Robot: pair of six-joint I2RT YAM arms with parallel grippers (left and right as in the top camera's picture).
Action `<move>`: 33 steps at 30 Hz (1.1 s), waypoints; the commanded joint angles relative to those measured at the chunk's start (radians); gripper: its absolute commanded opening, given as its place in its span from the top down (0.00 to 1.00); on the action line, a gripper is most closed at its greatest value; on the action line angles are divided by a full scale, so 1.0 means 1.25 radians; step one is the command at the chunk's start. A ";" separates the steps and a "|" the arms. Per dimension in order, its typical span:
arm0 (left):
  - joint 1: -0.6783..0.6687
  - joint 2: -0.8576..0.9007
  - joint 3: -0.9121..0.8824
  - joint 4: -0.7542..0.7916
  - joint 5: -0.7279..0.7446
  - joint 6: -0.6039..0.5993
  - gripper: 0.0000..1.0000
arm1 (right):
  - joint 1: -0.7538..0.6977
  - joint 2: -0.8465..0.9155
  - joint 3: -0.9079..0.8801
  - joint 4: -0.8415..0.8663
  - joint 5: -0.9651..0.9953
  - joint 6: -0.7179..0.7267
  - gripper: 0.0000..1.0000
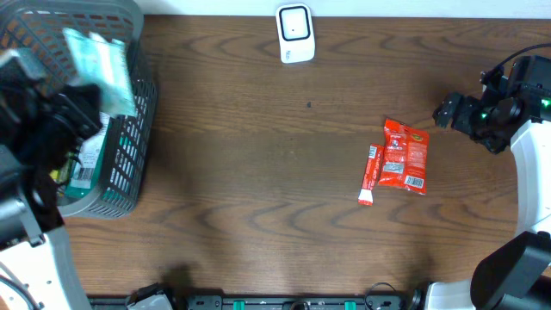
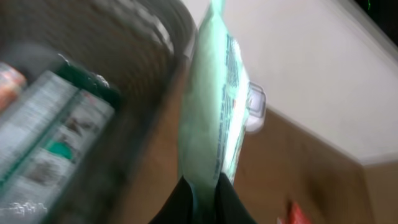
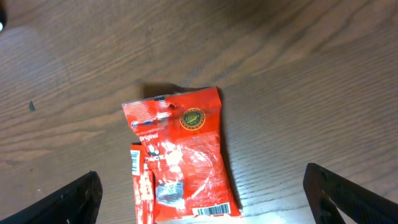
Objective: Scan the item barcode
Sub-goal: 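Lift the wipes pack out and carry it beside the stick packet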
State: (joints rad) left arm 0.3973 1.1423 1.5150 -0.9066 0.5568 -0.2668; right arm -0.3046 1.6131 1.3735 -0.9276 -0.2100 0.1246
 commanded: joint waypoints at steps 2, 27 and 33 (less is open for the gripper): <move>-0.178 0.009 -0.057 -0.050 -0.004 -0.008 0.93 | -0.005 0.003 0.008 -0.001 -0.004 -0.008 0.01; -0.858 0.553 -0.397 0.756 -0.227 -0.402 0.93 | -0.005 0.003 0.008 0.000 -0.004 -0.008 0.01; -0.872 0.587 -0.397 0.823 -0.204 -0.422 0.66 | -0.005 0.003 0.008 -0.001 -0.004 -0.008 0.01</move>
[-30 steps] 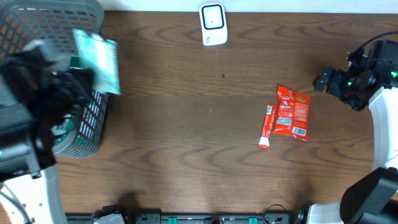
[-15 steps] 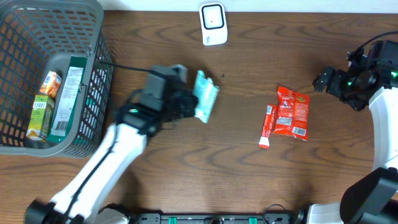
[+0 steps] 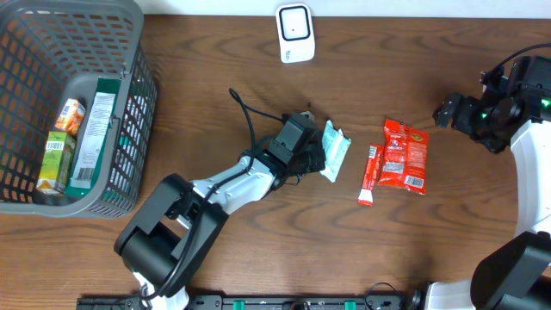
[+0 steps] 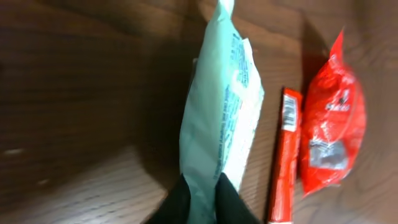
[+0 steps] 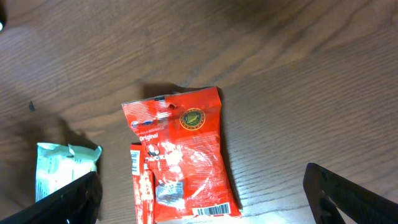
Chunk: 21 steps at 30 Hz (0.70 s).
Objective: Scan the item barcode
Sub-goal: 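Lift the wipes pack out and carry it beside the stick packet, then lower the wipes pack onto the table and open the left gripper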
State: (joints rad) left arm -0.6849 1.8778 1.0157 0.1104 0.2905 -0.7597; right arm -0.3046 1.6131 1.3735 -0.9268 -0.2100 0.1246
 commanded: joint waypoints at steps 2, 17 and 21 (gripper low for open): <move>-0.007 -0.002 0.002 0.009 0.009 -0.024 0.47 | -0.005 0.003 0.008 -0.001 -0.004 -0.008 0.01; -0.002 -0.048 0.013 -0.015 -0.019 0.213 0.58 | -0.005 0.003 0.008 -0.001 -0.004 -0.008 0.01; -0.002 -0.043 0.013 -0.019 -0.126 0.277 0.70 | -0.005 0.003 0.008 -0.001 -0.004 -0.008 0.01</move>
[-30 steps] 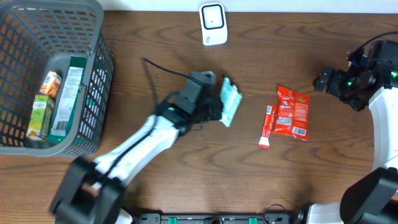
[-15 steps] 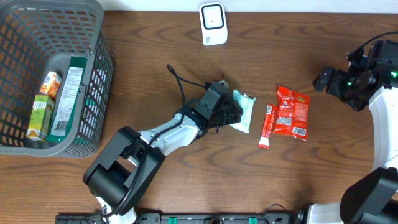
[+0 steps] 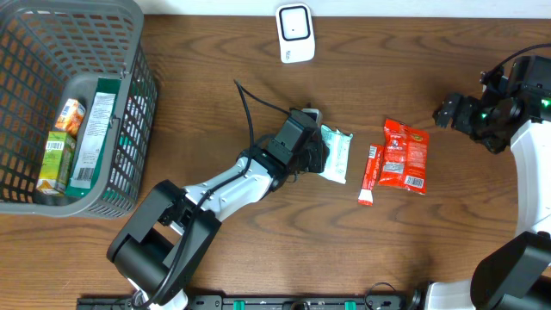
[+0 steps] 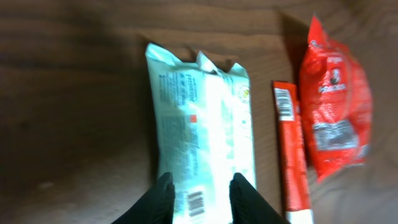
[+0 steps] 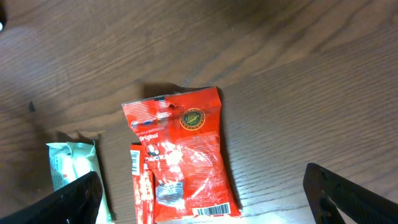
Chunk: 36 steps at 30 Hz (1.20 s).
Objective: Scan the item barcode
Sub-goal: 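Lower the wipes pack onto the table and open the left gripper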
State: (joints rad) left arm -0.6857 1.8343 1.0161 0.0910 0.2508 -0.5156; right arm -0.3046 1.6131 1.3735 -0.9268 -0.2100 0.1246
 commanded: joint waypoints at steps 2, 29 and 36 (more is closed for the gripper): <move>-0.001 -0.001 0.013 -0.015 -0.128 0.083 0.76 | -0.005 0.003 0.008 -0.001 -0.004 -0.008 0.01; -0.056 0.050 0.013 -0.031 -0.091 0.056 0.75 | -0.005 0.003 0.008 -0.001 -0.004 -0.008 0.01; -0.056 0.050 0.013 -0.031 -0.123 0.056 0.68 | -0.005 0.003 0.008 -0.001 -0.004 -0.008 0.01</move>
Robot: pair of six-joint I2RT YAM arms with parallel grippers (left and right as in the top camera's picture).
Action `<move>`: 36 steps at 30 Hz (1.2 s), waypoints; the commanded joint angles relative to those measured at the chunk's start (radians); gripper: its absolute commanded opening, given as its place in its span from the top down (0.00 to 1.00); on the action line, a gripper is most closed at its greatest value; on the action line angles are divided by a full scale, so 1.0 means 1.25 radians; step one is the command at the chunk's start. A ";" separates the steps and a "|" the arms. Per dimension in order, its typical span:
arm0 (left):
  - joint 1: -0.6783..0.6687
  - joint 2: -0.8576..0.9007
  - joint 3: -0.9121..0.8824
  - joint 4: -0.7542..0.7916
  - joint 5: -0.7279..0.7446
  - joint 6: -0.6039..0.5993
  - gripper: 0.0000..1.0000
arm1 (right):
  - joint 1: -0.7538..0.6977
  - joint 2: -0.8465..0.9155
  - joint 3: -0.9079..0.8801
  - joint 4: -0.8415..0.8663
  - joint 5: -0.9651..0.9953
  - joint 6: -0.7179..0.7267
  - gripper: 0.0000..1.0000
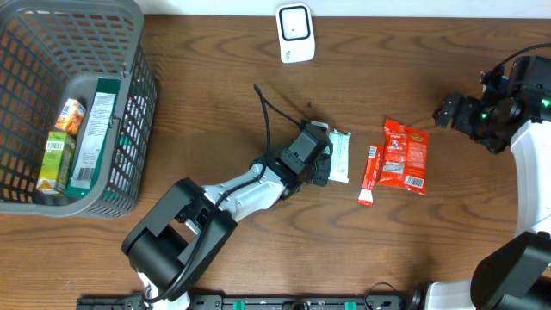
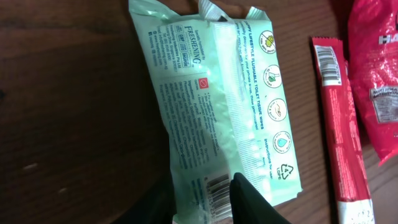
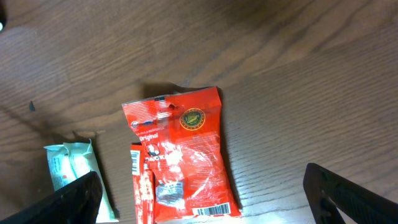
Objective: Scan the item barcode
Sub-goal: 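Lower the wipes pack onto the table and open the left gripper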
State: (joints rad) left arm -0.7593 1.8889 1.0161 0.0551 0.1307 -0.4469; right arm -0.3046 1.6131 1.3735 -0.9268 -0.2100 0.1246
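Observation:
A pale green tissue pack (image 2: 217,106) lies flat on the table, its printed back up, with its barcode (image 2: 214,186) at the near end. My left gripper (image 2: 211,202) is open, one finger on each side of that barcode end. From overhead, the pack (image 1: 340,155) lies just left of a red stick sachet (image 1: 371,174) and a red snack pouch (image 1: 405,155). The white scanner (image 1: 294,33) stands at the table's far edge. My right gripper (image 3: 200,172) hangs wide open above the red pouch (image 3: 183,155), holding nothing.
A grey wire basket (image 1: 129,103) at the far left holds a long green box and small cartons. The left arm (image 1: 250,185) stretches across the table's middle with a black cable looping above it. The right arm (image 1: 495,112) stays at the right edge.
My left gripper has come closer to the flat green pack, which now fills more of the left wrist view. The pack sits slightly further right. The right arm has not moved.
My left gripper was shut on the green pack beside the basket. Then it held the pack on edge at the table's middle, next to the red sachets. Then the pack lay flat with the fingers apart, as it does now.

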 commanded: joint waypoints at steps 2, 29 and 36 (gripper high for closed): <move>0.003 0.006 0.013 -0.001 -0.102 0.001 0.67 | -0.005 0.003 0.008 -0.001 -0.004 -0.008 0.01; 0.056 0.073 0.013 0.075 0.027 0.001 0.68 | -0.005 0.003 0.008 -0.001 -0.004 -0.008 0.01; 0.044 0.073 0.013 0.095 0.036 0.021 0.68 | -0.005 0.003 0.008 -0.001 -0.004 -0.008 0.01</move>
State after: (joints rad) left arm -0.6937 1.9598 1.0180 0.1612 0.1520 -0.4461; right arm -0.3046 1.6131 1.3735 -0.9268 -0.2100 0.1246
